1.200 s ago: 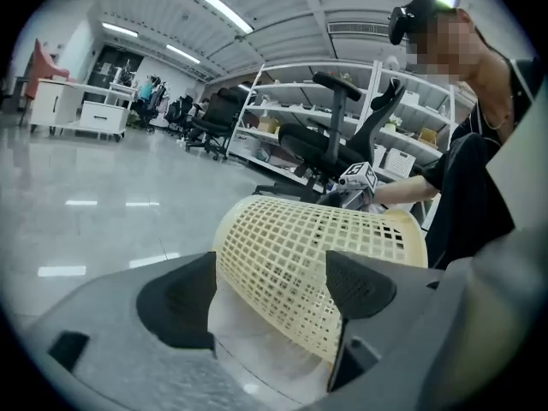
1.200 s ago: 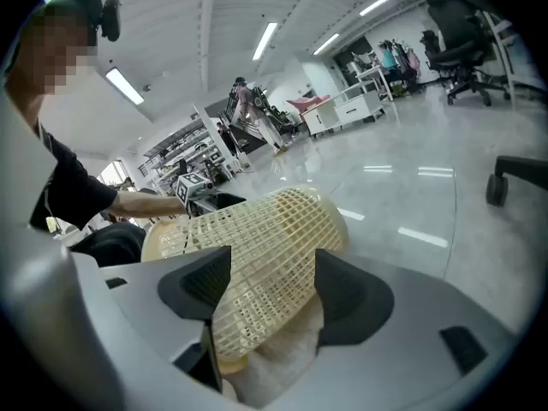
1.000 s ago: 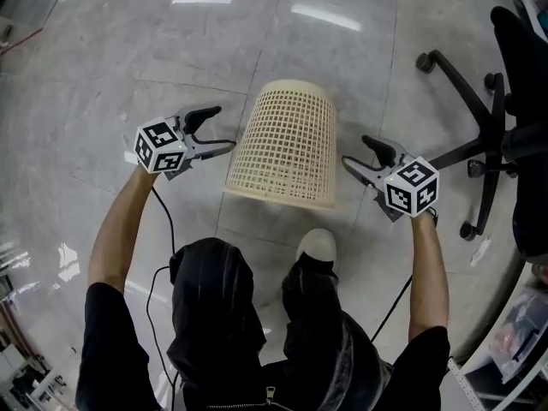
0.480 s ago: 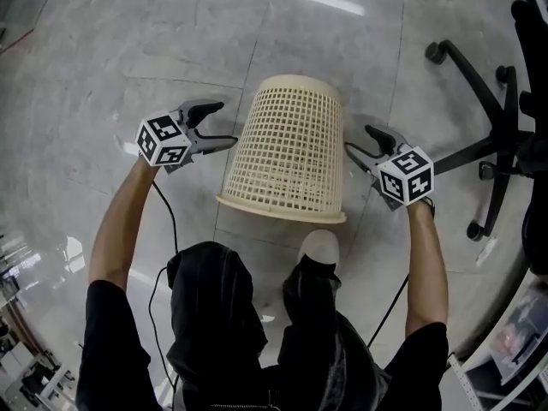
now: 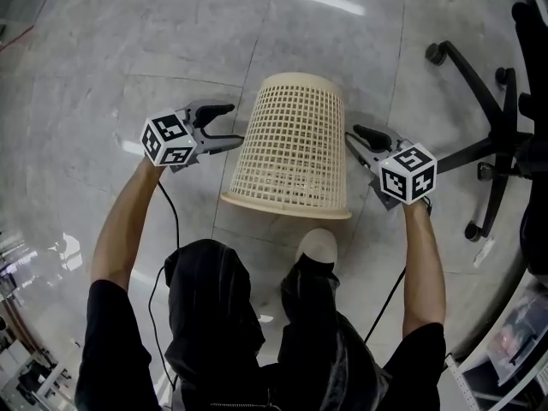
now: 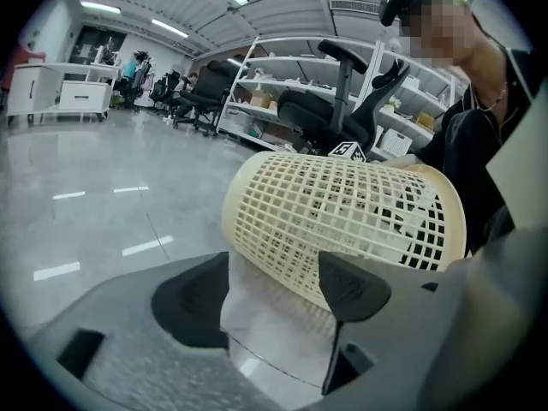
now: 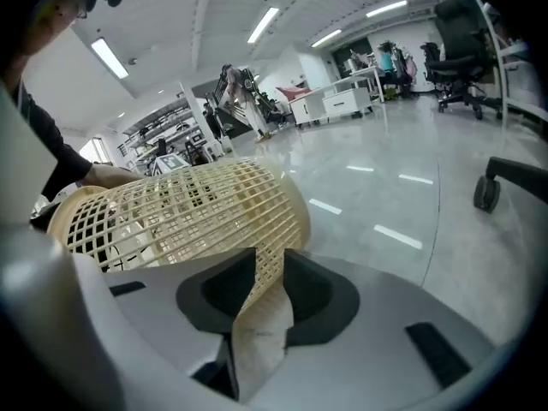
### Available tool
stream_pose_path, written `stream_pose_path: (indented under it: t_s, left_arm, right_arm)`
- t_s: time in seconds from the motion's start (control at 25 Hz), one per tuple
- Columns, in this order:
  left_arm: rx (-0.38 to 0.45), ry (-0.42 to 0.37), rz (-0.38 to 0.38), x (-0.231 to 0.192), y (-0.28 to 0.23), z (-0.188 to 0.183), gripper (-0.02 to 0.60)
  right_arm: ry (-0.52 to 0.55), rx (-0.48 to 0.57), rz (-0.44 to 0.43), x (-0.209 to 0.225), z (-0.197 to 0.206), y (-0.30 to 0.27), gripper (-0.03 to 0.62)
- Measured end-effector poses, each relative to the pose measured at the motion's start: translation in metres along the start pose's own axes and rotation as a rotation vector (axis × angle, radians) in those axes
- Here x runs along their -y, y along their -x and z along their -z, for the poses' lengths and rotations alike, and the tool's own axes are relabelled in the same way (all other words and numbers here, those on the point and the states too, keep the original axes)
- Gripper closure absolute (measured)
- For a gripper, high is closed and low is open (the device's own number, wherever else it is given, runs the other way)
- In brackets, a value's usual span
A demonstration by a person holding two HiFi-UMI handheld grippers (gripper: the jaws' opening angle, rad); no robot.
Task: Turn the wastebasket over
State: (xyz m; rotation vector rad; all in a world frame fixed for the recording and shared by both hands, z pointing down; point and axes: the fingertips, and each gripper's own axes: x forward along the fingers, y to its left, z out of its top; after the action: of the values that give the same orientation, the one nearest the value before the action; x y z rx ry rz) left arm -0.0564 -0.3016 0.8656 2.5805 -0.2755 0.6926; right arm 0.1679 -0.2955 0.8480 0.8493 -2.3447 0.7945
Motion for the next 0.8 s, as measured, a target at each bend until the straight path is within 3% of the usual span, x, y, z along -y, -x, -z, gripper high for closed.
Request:
stream_pose_path:
  t_s: [0.08,0.16,0.28,0.36,0.48,0.56,0.64,0.8]
  left_arm:
    - [0.002,0.01,0.014,0.002,0.001,0.0,0.272]
    - [0.052,0.067,0.017,-0.004,0.01,-0.005,0.272]
    - [0.183,0.155,0.047,-0.003,0.03,-0.026,0.272]
    - [0.216,0.181,0.124,0.015,0.032,-0.039,0.263]
    - [0.196,0.285,0.278,0.044,0.026,-0.042,0.247]
    - [0.173,0.389,0.357,0.05,0.022,-0.039,0.238]
    - [0.134,0.439,0.385,0.052,0.015,-0.032,0.238]
    - [0.106,0.447,0.41,0.057,0.009,-0.028,0.235]
  right_arm:
    - [-0.014,-0.013,-0.008,-0.001,0.0,0.003,0.494]
    - [-0.094,0.004,-0.055,0.0,-0.002,0.009,0.471]
    - [-0.193,0.022,-0.204,-0.02,-0.007,0.019,0.45]
    - [-0.232,0.045,-0.295,-0.037,-0.014,0.026,0.4]
    - [-0.363,0.085,-0.436,-0.056,-0.024,0.033,0.37]
    - [-0.419,0.078,-0.47,-0.059,-0.023,0.031,0.344]
    - [-0.448,0.064,-0.477,-0.058,-0.019,0.027,0.335]
    - [-0.479,0.047,-0.485,-0.057,-0.017,0.021,0.33]
